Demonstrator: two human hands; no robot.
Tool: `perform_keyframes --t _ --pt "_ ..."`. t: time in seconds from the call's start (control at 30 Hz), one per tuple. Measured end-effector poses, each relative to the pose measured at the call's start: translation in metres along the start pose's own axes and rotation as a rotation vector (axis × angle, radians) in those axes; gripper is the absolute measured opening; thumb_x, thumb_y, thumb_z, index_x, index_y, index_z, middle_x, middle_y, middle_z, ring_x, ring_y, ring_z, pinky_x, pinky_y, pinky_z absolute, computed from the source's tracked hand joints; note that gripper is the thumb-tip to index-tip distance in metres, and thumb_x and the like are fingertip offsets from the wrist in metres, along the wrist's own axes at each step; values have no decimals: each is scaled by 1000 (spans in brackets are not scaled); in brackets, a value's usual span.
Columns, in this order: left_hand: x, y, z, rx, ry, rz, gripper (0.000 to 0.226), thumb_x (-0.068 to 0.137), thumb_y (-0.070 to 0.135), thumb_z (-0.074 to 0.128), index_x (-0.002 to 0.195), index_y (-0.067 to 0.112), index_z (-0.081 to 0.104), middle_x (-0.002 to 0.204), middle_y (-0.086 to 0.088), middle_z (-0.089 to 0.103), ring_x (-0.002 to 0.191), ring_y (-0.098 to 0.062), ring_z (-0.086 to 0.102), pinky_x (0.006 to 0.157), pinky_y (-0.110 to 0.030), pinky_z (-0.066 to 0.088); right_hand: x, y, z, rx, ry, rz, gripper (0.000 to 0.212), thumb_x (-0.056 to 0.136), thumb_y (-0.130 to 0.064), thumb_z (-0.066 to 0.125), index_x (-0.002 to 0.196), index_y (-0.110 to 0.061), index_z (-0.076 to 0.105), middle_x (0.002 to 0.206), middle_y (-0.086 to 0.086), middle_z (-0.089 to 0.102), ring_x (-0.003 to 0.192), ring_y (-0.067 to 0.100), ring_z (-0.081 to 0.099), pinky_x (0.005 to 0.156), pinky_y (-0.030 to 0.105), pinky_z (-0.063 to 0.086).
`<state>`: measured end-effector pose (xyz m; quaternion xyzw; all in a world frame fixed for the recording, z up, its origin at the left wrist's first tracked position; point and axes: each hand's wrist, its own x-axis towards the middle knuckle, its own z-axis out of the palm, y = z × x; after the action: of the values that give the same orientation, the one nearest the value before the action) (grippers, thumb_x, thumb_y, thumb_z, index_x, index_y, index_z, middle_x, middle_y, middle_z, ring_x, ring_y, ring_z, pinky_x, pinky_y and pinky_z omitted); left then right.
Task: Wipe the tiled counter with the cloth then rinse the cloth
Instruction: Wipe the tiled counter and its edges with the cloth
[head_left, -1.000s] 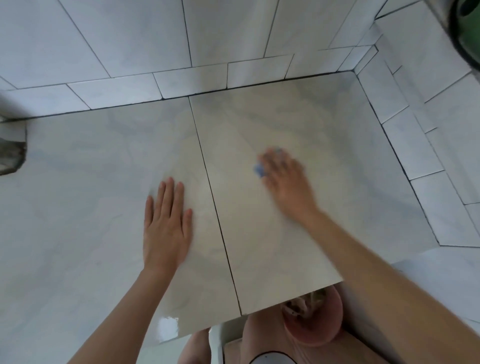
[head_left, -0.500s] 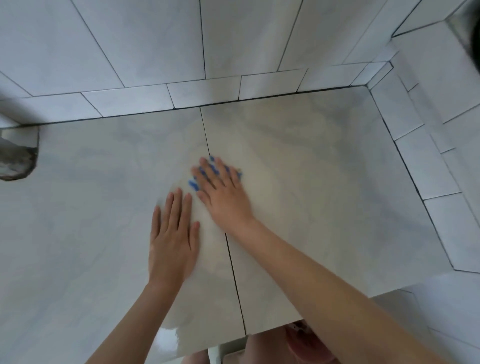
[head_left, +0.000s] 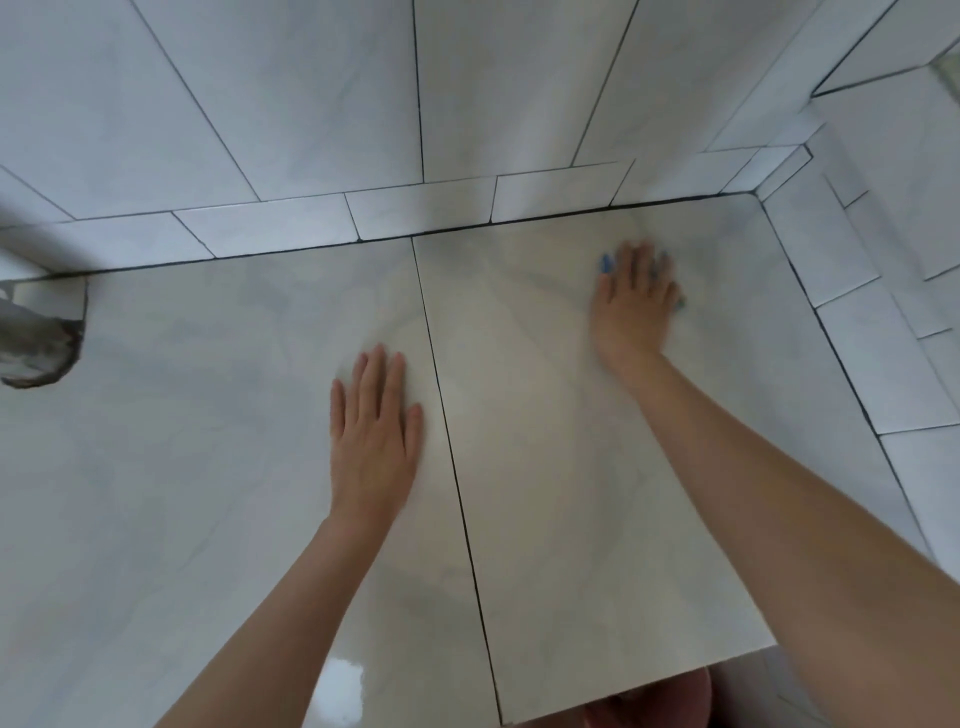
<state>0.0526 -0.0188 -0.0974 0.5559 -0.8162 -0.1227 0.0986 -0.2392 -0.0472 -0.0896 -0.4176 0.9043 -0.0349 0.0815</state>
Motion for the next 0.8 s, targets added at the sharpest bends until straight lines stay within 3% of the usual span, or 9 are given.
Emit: perform_keyframes --t 0.1,0.17,0.23,0.3,0.4,0.5,0.63,0.8 --pt "3 5 5 51 9 -38 55 95 33 22 146 13 29 153 -6 27 144 -19 17 117 -41 5 -23 -73 12 -10 -30 -457 54 95 -35 21 140 -11 40 148 12 37 138 35 29 106 49 30" --pt "3 6 6 66 10 -42 55 95 32 23 146 13 28 154 -6 26 144 -18 17 117 -40 5 -39 -113 19 -83 -86 -794 59 94 -39 15 144 -14 35 151 8 31 141 34 22 111 46 21" --pt "3 5 6 83 9 -47 54 95 32 23 146 13 28 154 -6 25 144 -17 15 117 -40 6 -44 -133 24 -141 -168 -929 52 100 -40 16 149 -23 17 158 -2 11 146 24 3 115 39 5" --pt "4 6 6 91 5 -53 54 96 31 23 146 12 27 154 -6 25 144 -17 15 117 -40 7 -36 -136 24 -145 -166 -958 49 102 -38 19 149 -29 9 158 -7 3 146 19 -3 117 35 1" --pt "5 7 4 79 13 -53 53 95 31 25 145 12 29 153 -6 27 143 -18 17 117 -41 9 -17 -121 21 -203 -152 -979 49 101 -40 15 149 -29 10 158 -7 6 146 19 0 116 35 3" --pt "4 6 4 71 12 -45 53 96 31 25 146 13 29 153 -6 27 143 -18 17 117 -42 9 8 -85 9 -173 -106 -825 58 95 -42 5 149 -26 19 157 -2 15 145 23 8 112 38 9" --pt "4 7 3 68 17 -50 53 96 31 25 146 13 29 153 -6 27 143 -17 16 117 -42 9 41 -26 -7 -102 -96 -653 46 102 -31 25 148 -26 22 158 -4 12 145 21 4 112 32 5" --pt "4 9 2 80 10 -60 54 95 32 23 146 13 29 153 -5 27 144 -16 15 118 -40 7 61 25 -16 -58 -66 -533 45 102 -32 26 147 -25 23 157 -5 13 146 20 4 113 32 6"
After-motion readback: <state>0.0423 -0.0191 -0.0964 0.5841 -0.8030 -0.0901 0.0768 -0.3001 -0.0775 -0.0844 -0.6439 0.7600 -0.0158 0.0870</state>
